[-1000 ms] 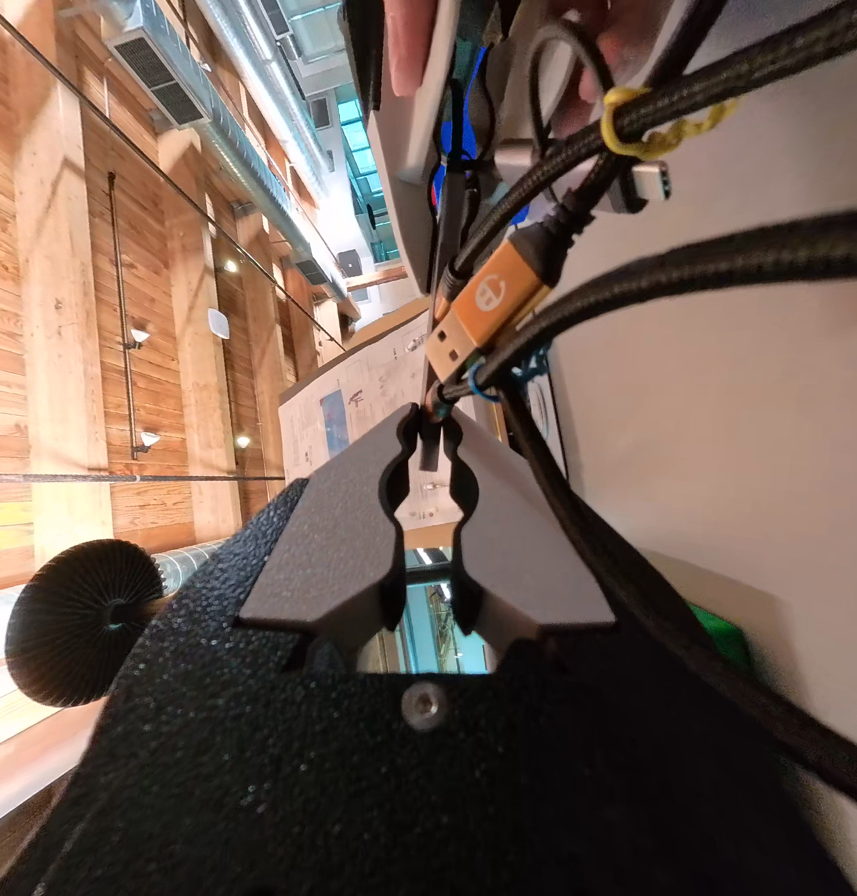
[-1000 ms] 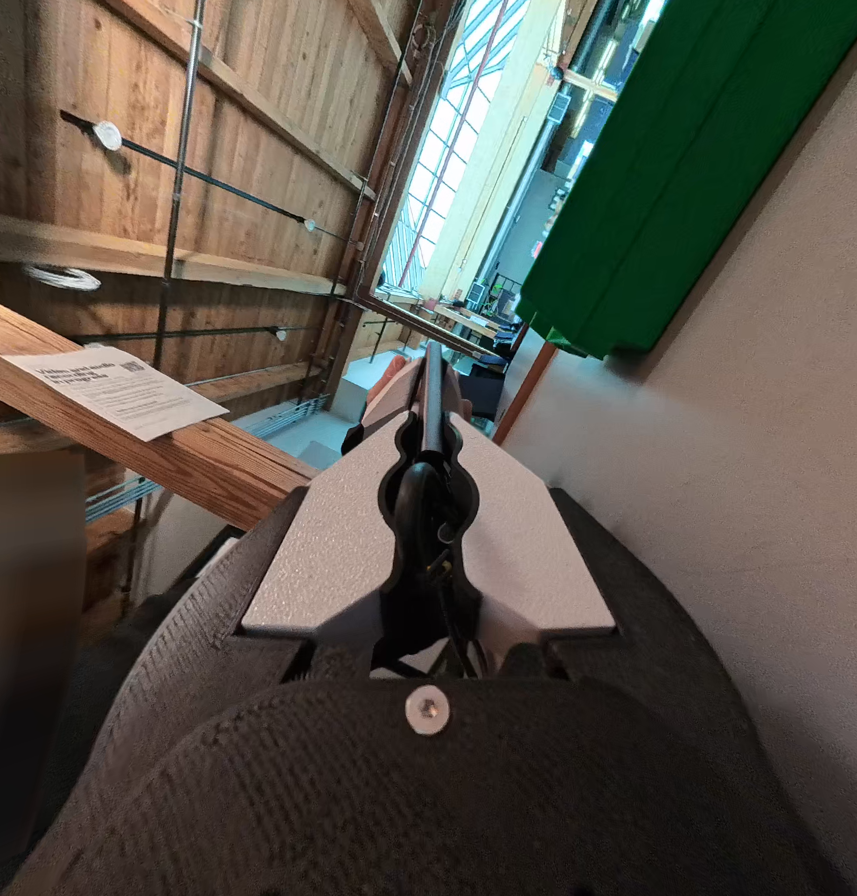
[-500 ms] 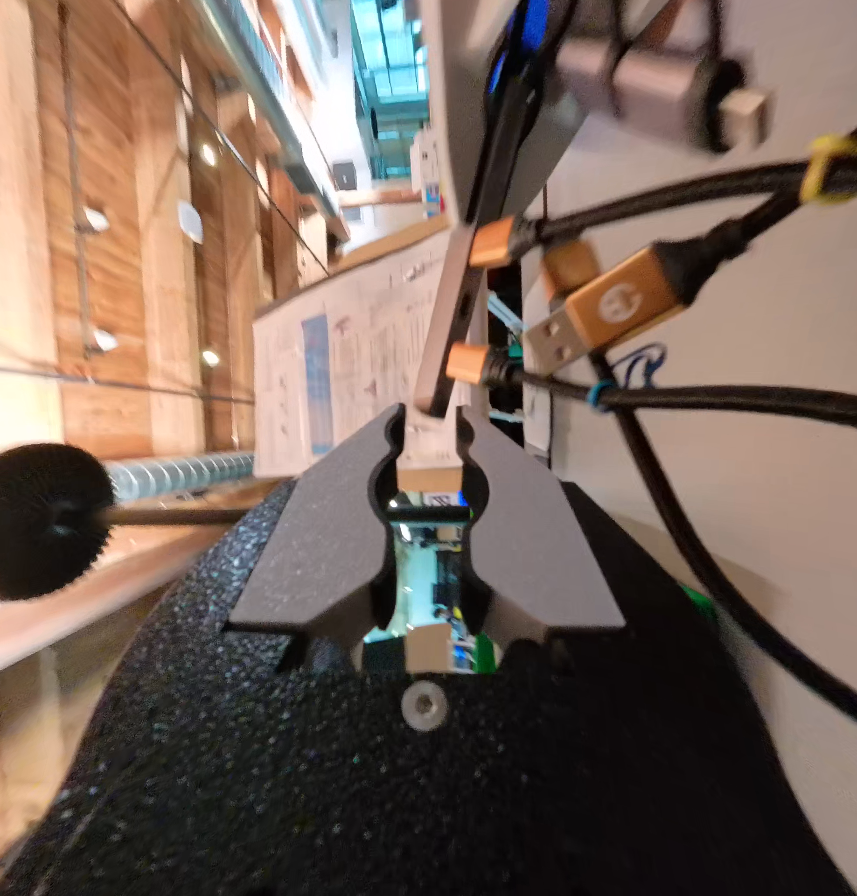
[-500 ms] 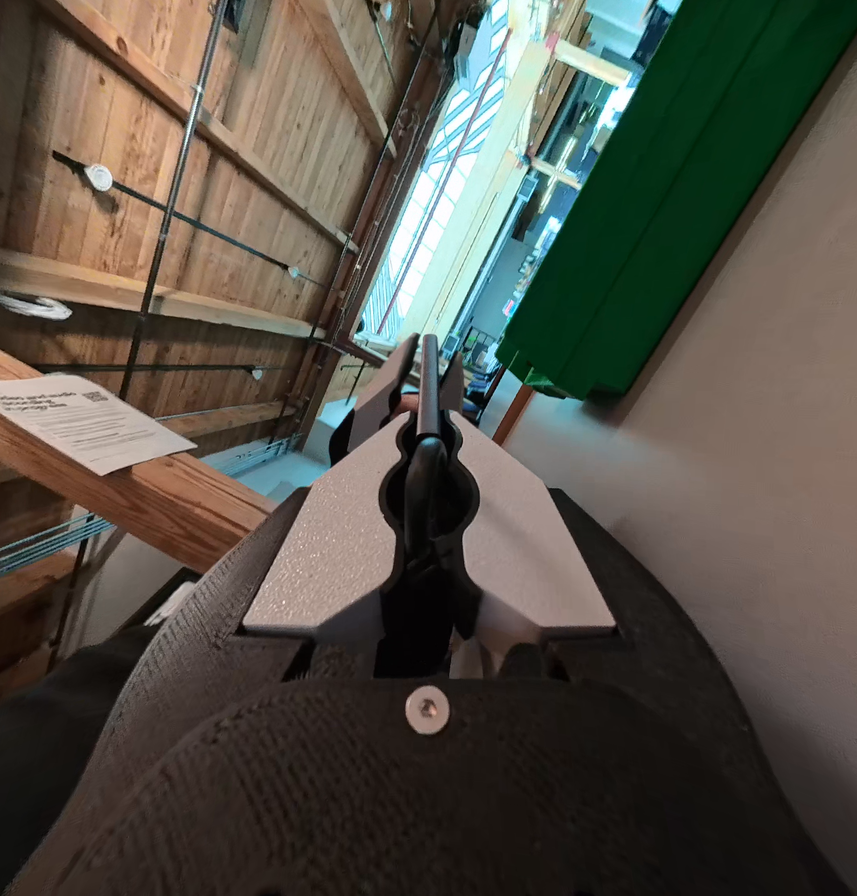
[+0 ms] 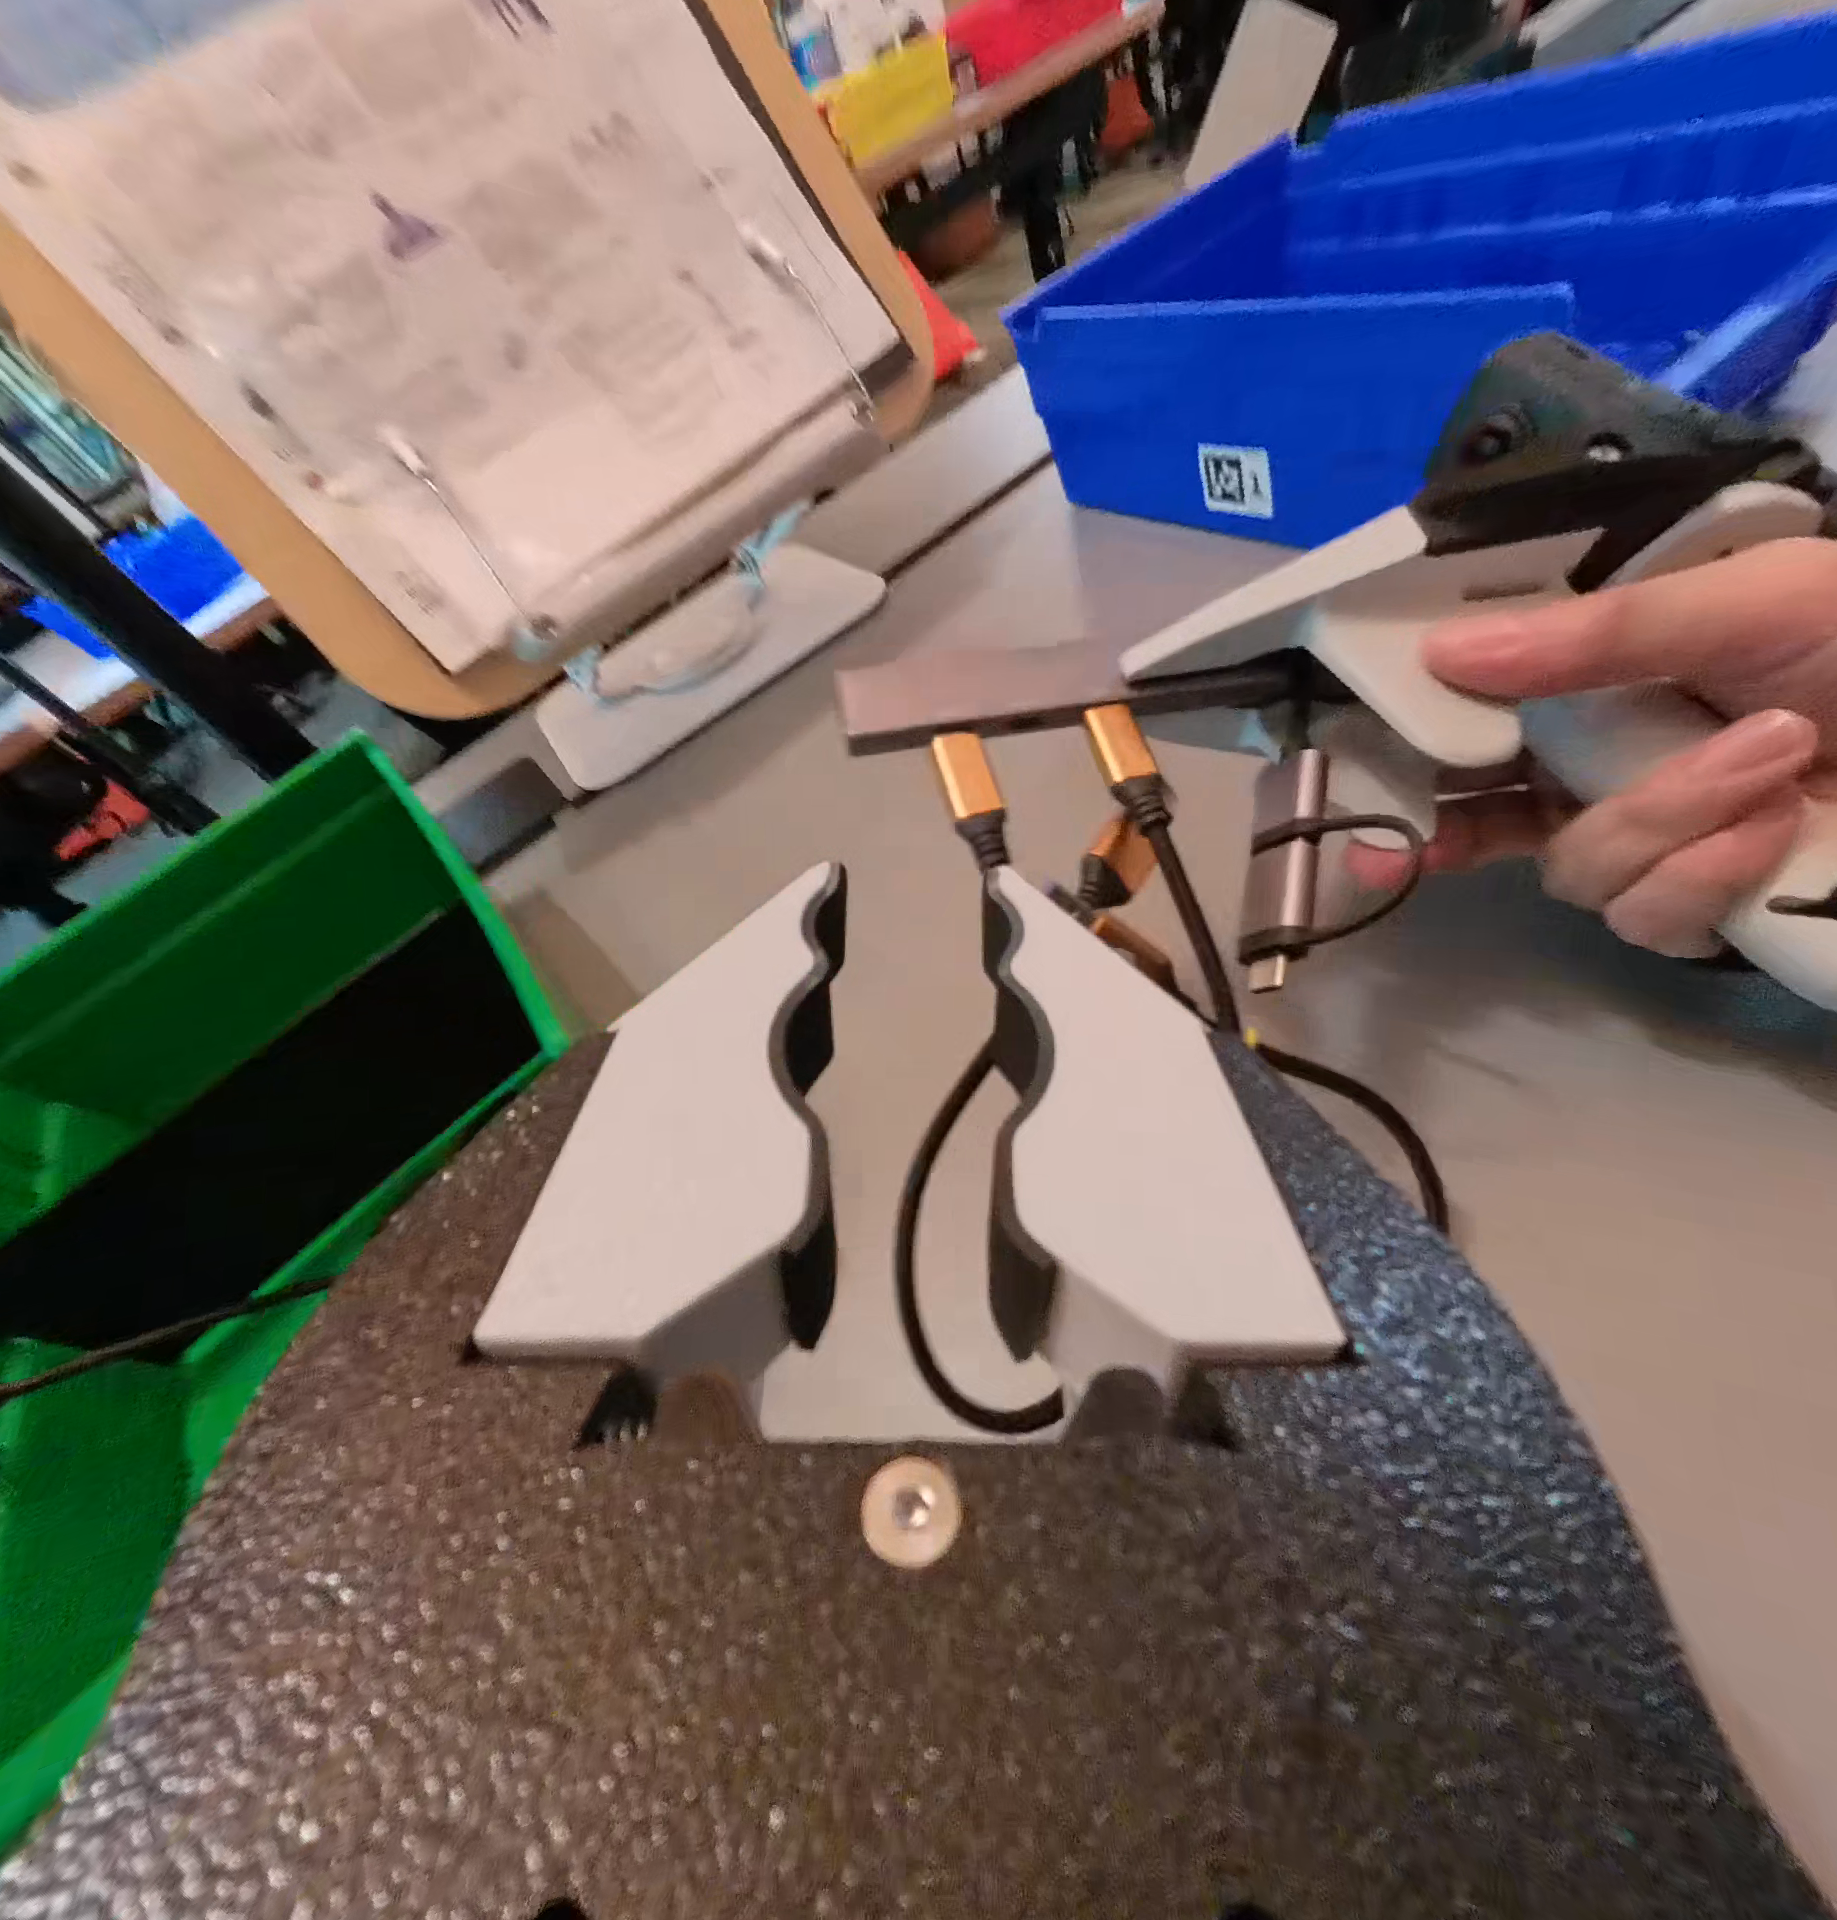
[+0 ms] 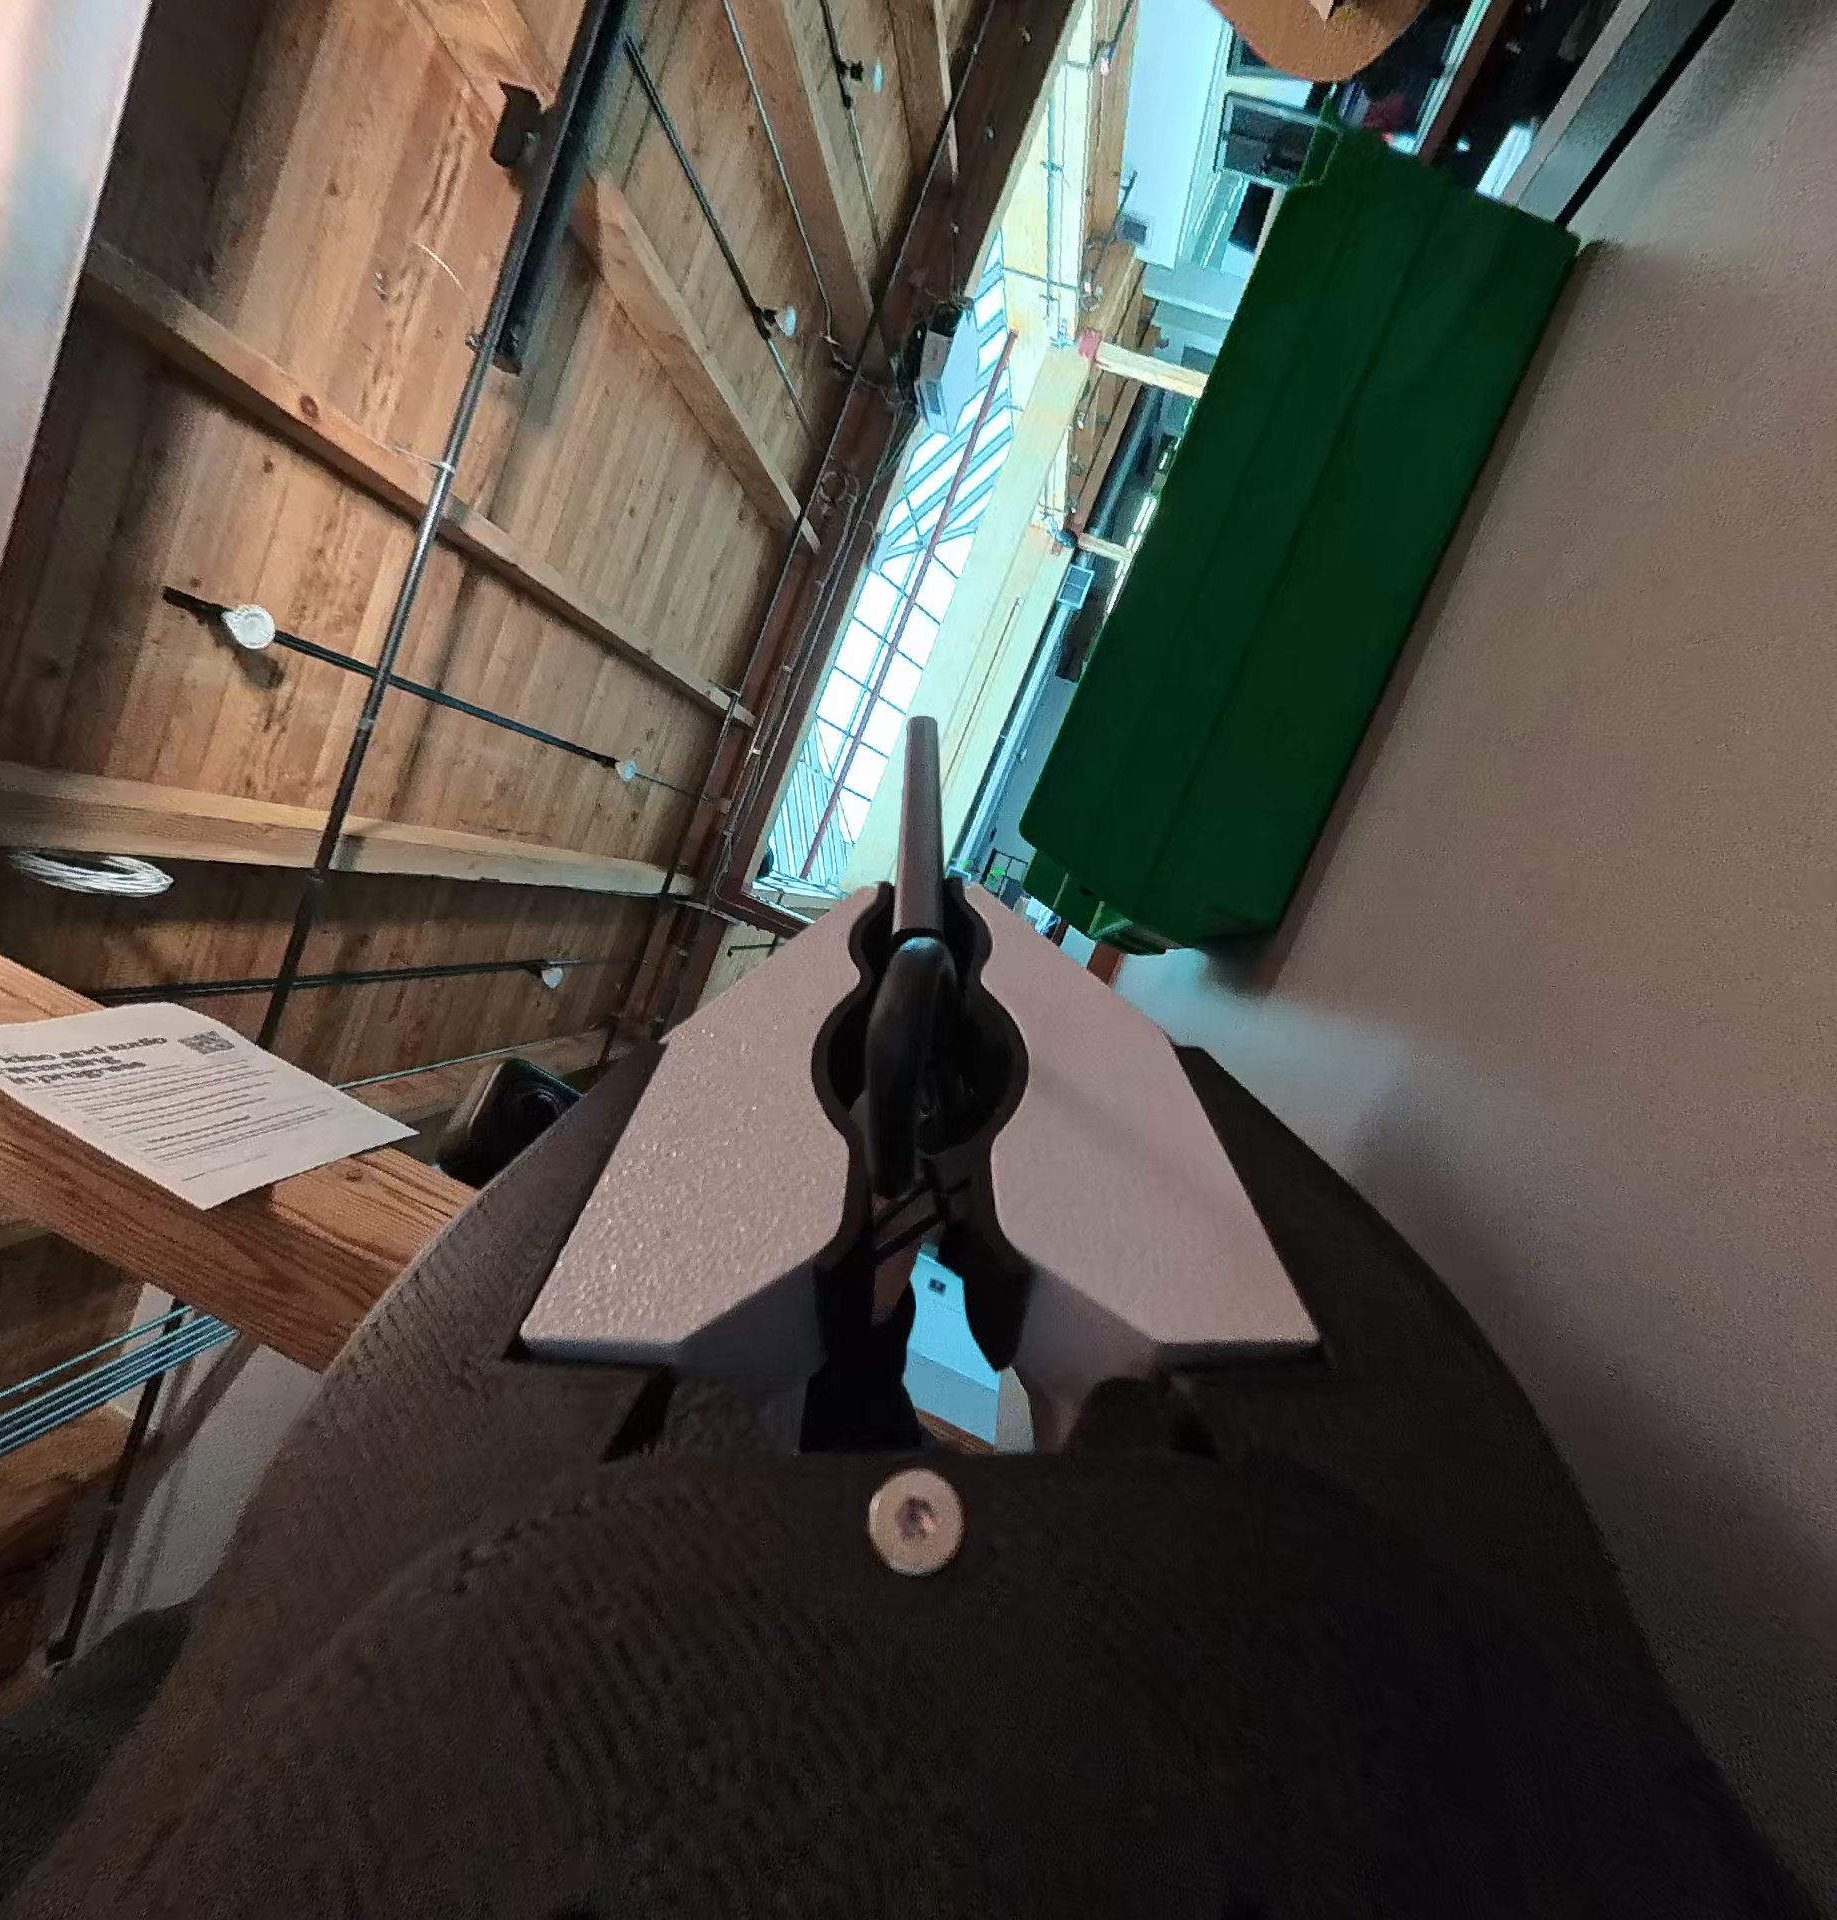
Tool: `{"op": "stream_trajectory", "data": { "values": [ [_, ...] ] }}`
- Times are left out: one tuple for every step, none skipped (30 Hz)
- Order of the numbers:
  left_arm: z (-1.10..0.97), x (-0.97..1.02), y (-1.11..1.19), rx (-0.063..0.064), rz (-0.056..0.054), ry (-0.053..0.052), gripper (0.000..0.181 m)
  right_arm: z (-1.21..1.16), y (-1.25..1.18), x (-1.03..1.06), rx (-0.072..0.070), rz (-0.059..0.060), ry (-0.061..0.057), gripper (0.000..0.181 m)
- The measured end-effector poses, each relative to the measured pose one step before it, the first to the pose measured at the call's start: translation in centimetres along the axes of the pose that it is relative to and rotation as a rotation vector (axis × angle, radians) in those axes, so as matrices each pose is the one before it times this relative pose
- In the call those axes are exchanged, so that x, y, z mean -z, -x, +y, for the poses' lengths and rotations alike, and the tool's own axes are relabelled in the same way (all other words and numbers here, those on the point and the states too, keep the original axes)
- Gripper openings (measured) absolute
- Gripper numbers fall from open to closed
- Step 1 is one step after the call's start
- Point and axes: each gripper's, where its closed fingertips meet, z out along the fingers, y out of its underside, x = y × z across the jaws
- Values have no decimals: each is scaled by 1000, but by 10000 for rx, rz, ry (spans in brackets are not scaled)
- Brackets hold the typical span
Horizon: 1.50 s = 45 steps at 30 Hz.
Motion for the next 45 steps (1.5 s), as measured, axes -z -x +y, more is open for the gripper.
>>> {"op": "stream_trajectory", "data": {
  "values": [
    [426,-515,-417,90,33,216,22,51,-49,-14,22,35,-44,8],
    [287,-413,-359,161,66,145,20,39,-85,17,28,43,1,8],
    [211,-328,-415,211,133,126,16,38,-90,39,41,49,26,8],
    [188,-294,-288,151,80,153,12,-20,-26,29,-14,14,-20,8],
    [69,-260,-199,8,36,88,11,97,-2,-26,-30,-29,46,8],
    [11,-261,-185,-47,37,66,10,181,25,-76,-41,-56,85,8],
    [122,-254,-31,-37,-27,157,12,111,18,-72,-7,-21,2,8],
    [202,-226,231,-40,-171,210,9,166,-52,-64,81,41,62,8],
    [170,-161,309,-102,-191,161,7,24,-64,-7,107,70,25,8],
    [13,-104,269,-103,-186,15,5,-106,-12,68,70,37,-17,8],
    [-138,-53,180,-84,-178,-123,5,-48,11,72,44,9,46,8],
    [-18,-53,30,-111,-131,-40,5,64,-8,44,102,17,119,8],
    [152,-55,3,-166,-120,75,5,32,-66,41,192,56,77,8],
    [124,-53,-21,-131,-103,75,5,25,-48,30,142,39,31,8],
    [80,-41,2,-65,-69,61,5,111,-44,9,49,20,66,7],
    [109,-38,2,-26,-9,95,4,172,-105,4,124,72,111,8],
    [74,-24,23,4,16,69,4,163,-28,-14,173,62,107,8],
    [-20,8,53,34,6,-3,5,114,145,-16,144,-67,60,8],
    [-77,26,46,46,-8,-34,4,-50,30,-24,-19,-36,-79,9],
    [-56,17,5,15,10,5,4,-42,-23,9,-74,-42,-91,8],
    [6,-16,-12,-35,-4,42,5,-28,-7,-3,-50,-48,-20,8],
    [13,-27,-2,-76,-31,33,5,-7,-37,23,-3,-2,59,8],
    [37,-44,-55,-92,-6,31,5,-43,-126,50,41,82,47,7],
    [39,-32,-63,-104,4,30,5,-39,-28,55,88,39,45,7],
    [15,-10,7,-152,-32,19,5,36,88,25,55,-30,91,8],
    [53,30,44,-262,-32,59,5,186,58,6,19,-28,213,7],
    [41,45,62,-355,-17,63,5,301,25,-3,197,38,294,8],
    [-42,62,137,-338,-59,15,5,481,159,-86,331,29,382,8],
    [-185,114,276,-303,-109,-62,5,694,256,-226,336,-30,458,7],
    [-221,103,267,-322,-64,-49,4,933,214,-356,201,-19,555,7],
    [-278,86,204,-342,-1,-59,4,1004,192,-457,176,-3,547,7],
    [-221,47,217,-445,3,0,5,622,167,-391,232,13,332,7],
    [-106,41,205,-449,42,67,5,72,41,-153,225,51,72,7],
    [52,9,58,-136,176,136,5,-2,-55,42,134,20,132,7],
    [8,-11,-118,177,280,34,5,-27,-14,185,136,-10,141,7],
    [-143,36,-136,208,273,-180,5,-154,166,266,134,-77,35,7],
    [-146,115,-164,118,285,-272,5,24,134,235,193,-19,126,7],
    [-7,176,-247,131,363,-180,5,200,6,132,243,68,223,7],
    [160,218,-314,129,465,-46,5,242,127,49,121,-49,232,7],
    [107,311,-321,124,523,-54,13,309,472,-45,-99,-349,254,7],
    [-218,441,-49,297,428,-226,29,320,592,-92,-215,-472,239,7],
    [-460,544,-104,598,586,-324,38,177,392,-119,-104,-294,119,7],
    [-553,497,-150,987,730,-321,43,356,296,-182,130,-144,253,7],
    [-694,379,-50,1205,729,-351,46,457,356,-224,338,-105,354,7],
    [-587,241,-19,1204,694,-322,47,202,270,-189,333,-11,166,7]
  ]
}}
